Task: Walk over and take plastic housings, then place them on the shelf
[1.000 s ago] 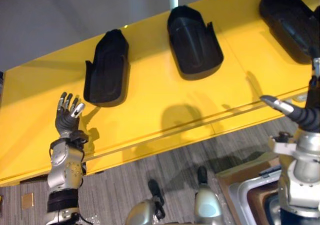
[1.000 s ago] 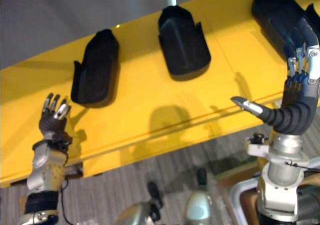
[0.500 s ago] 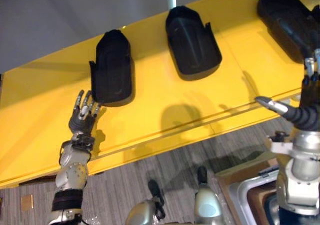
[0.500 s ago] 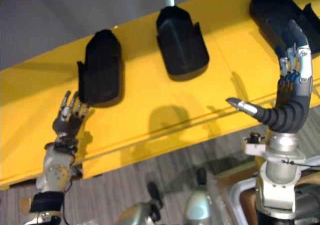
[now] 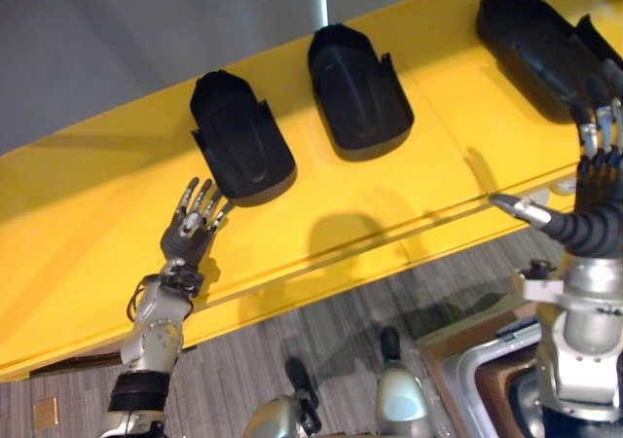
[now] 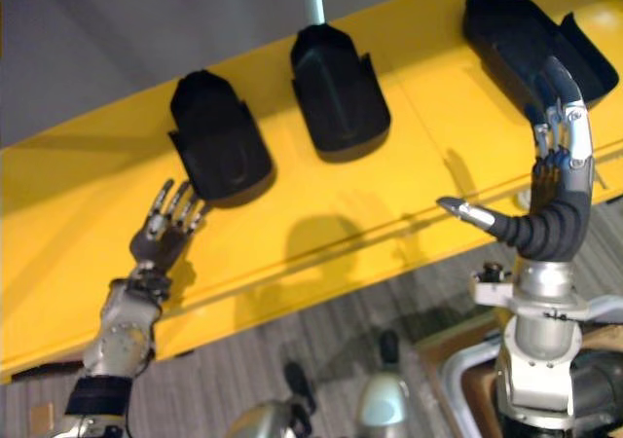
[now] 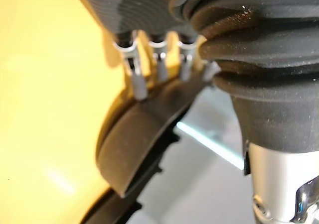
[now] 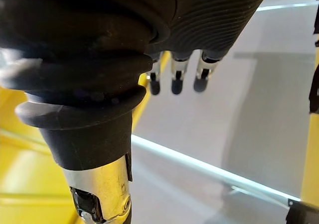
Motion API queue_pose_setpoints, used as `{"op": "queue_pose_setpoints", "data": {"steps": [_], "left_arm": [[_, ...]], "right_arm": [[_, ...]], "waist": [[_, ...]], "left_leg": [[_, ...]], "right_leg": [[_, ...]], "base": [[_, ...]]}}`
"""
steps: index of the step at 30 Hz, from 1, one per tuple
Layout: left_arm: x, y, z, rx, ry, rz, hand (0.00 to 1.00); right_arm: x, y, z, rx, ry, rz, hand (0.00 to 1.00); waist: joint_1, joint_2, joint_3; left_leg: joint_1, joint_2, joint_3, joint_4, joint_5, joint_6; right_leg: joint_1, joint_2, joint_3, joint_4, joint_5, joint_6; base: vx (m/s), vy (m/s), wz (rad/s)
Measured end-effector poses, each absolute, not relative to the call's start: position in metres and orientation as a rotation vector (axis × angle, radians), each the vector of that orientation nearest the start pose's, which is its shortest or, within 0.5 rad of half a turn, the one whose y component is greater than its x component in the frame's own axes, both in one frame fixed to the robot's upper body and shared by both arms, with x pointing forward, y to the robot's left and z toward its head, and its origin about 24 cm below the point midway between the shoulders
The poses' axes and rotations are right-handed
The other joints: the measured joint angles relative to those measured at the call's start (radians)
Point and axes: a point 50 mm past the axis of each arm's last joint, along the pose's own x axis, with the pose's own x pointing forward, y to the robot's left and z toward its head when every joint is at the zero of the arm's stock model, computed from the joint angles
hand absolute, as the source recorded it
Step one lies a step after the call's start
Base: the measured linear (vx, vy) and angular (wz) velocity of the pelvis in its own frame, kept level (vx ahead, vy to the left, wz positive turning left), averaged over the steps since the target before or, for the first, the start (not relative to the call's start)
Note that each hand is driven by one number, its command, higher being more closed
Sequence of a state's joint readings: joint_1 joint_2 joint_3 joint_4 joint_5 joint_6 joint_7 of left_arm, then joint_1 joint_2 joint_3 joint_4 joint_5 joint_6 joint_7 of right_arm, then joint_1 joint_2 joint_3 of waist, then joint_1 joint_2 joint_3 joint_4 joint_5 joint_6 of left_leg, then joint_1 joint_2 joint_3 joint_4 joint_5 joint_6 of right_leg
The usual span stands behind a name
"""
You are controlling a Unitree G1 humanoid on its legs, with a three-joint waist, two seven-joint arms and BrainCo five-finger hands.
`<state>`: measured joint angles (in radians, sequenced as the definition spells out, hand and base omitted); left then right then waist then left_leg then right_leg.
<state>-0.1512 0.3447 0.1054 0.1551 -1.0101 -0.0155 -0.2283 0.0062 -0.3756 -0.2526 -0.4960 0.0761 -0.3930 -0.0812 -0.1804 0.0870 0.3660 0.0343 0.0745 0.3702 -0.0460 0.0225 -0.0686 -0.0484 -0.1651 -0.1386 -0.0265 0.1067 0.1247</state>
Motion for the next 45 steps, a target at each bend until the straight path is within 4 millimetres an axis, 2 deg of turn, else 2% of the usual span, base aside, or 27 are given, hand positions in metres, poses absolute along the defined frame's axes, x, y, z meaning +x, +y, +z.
{"op": "queue_pose_setpoints", "data": {"steps": [4,6,9,10,12,14,17,18,24,30,35,36,38,41,45], "left_arm": [[0.278,0.245,0.078,-0.559,-0.181,0.097,0.00],[0.271,0.262,0.078,-0.459,-0.210,0.347,0.00],[0.255,0.276,0.080,-0.365,-0.254,0.597,0.00],[0.247,0.276,0.087,-0.322,-0.296,0.673,0.00],[0.235,0.269,0.103,-0.280,-0.390,0.721,0.00],[0.217,0.256,0.125,-0.224,-0.533,0.774,0.00],[0.191,0.250,0.132,-0.172,-0.635,0.845,0.00],[0.153,0.236,0.140,-0.138,-0.746,0.820,0.00],[0.153,0.236,0.140,-0.138,-0.748,0.818,0.00],[0.155,0.234,0.141,-0.119,-0.750,0.765,0.00],[0.160,0.231,0.142,-0.096,-0.738,0.701,0.00],[0.160,0.231,0.143,-0.090,-0.738,0.693,0.00],[0.160,0.231,0.142,-0.084,-0.736,0.697,0.00],[0.157,0.234,0.141,-0.062,-0.729,0.744,0.00],[0.150,0.245,0.139,0.007,-0.707,0.863,0.00]], "right_arm": [[0.197,-0.221,0.207,-0.343,-0.925,-0.126,0.00],[0.196,-0.221,0.204,-0.335,-0.912,-0.129,0.00],[0.196,-0.219,0.199,-0.306,-0.899,-0.139,0.00],[0.196,-0.215,0.195,-0.292,-0.889,-0.141,0.00],[0.197,-0.208,0.190,-0.257,-0.873,-0.132,0.00],[0.199,-0.198,0.183,-0.206,-0.844,-0.113,0.00],[0.203,-0.190,0.175,-0.129,-0.792,-0.120,0.00],[0.206,-0.188,0.138,0.005,-0.617,-0.192,0.00],[0.207,-0.188,0.137,0.004,-0.609,-0.192,0.00],[0.212,-0.191,0.122,0.052,-0.538,-0.172,0.00],[0.230,-0.174,0.112,0.069,-0.502,-0.076,0.00],[0.233,-0.170,0.112,0.072,-0.502,-0.059,0.00],[0.239,-0.166,0.115,0.073,-0.511,-0.044,0.00],[0.245,-0.164,0.117,0.070,-0.518,-0.037,0.00],[0.247,-0.164,0.114,0.067,-0.500,-0.035,0.00]], "waist": [[0.000,-0.005,-0.002],[0.000,-0.008,-0.004],[0.005,-0.020,-0.011],[0.006,-0.028,-0.015],[0.022,-0.039,-0.024],[0.048,-0.051,-0.032],[0.068,-0.059,-0.056],[0.113,-0.104,-0.181],[0.113,-0.104,-0.181],[0.120,-0.103,-0.181],[0.151,-0.104,-0.181],[0.166,-0.105,-0.181],[0.176,-0.107,-0.182],[0.198,-0.113,-0.186],[0.199,-0.125,-0.194]], "left_leg": [[0.000,0.000,-0.002,0.000,0.000,0.000],[0.000,0.001,-0.003,-0.001,0.001,-0.001],[-0.003,0.003,-0.008,-0.004,0.002,-0.003],[-0.002,0.003,-0.022,-0.009,0.004,-0.006],[-0.003,0.004,-0.036,-0.014,0.008,-0.008],[0.001,0.003,-0.060,-0.014,0.008,-0.008],[0.009,0.001,-0.084,-0.015,0.008,-0.008],[0.054,0.003,-0.112,-0.040,0.015,-0.013],[0.054,0.002,-0.114,-0.037,0.015,-0.013],[0.055,-0.012,-0.124,-0.035,0.017,-0.009],[0.055,-0.020,-0.156,-0.040,0.018,-0.002],[0.054,-0.020,-0.166,-0.041,0.016,-0.001],[0.052,-0.021,-0.174,-0.041,0.023,0.004],[0.052,-0.023,-0.178,-0.041,0.028,0.002],[0.051,-0.023,-0.196,-0.040,0.029,0.000]], "right_leg": [[0.001,0.000,-0.001,-0.001,0.000,0.000],[0.001,0.001,-0.003,-0.003,0.000,0.000],[0.004,0.005,-0.012,-0.006,0.000,0.000],[0.016,0.007,-0.028,-0.014,0.000,0.000],[0.021,0.008,-0.042,-0.017,0.000,0.000],[0.048,0.008,-0.068,-0.027,0.000,0.000],[0.076,0.007,-0.100,-0.039,0.000,0.000],[0.139,0.005,-0.149,-0.047,-0.020,-0.004],[0.139,0.009,-0.149,-0.046,-0.020,-0.004],[0.140,0.003,-0.149,-0.037,-0.021,-0.005],[0.153,-0.010,-0.168,-0.013,-0.042,-0.002],[0.153,-0.012,-0.176,-0.009,-0.049,-0.004],[0.153,-0.014,-0.192,0.000,-0.056,-0.001],[0.154,-0.013,-0.195,0.003,-0.055,0.001],[0.161,-0.014,-0.212,0.005,-0.054,0.001]], "base": [[0.00,0.000,0.00],[0.00,0.000,0.00],[0.01,-0.022,0.09],[0.01,-0.033,0.26],[0.02,-0.024,0.25],[0.02,-0.015,0.30],[0.02,-0.008,0.22],[0.01,-0.004,0.13],[0.00,0.000,0.00],[0.00,0.000,0.01],[-0.03,0.012,0.14],[-0.03,0.007,0.22],[0.01,0.007,0.21],[0.02,0.011,0.08],[0.03,0.001,0.10]]}}
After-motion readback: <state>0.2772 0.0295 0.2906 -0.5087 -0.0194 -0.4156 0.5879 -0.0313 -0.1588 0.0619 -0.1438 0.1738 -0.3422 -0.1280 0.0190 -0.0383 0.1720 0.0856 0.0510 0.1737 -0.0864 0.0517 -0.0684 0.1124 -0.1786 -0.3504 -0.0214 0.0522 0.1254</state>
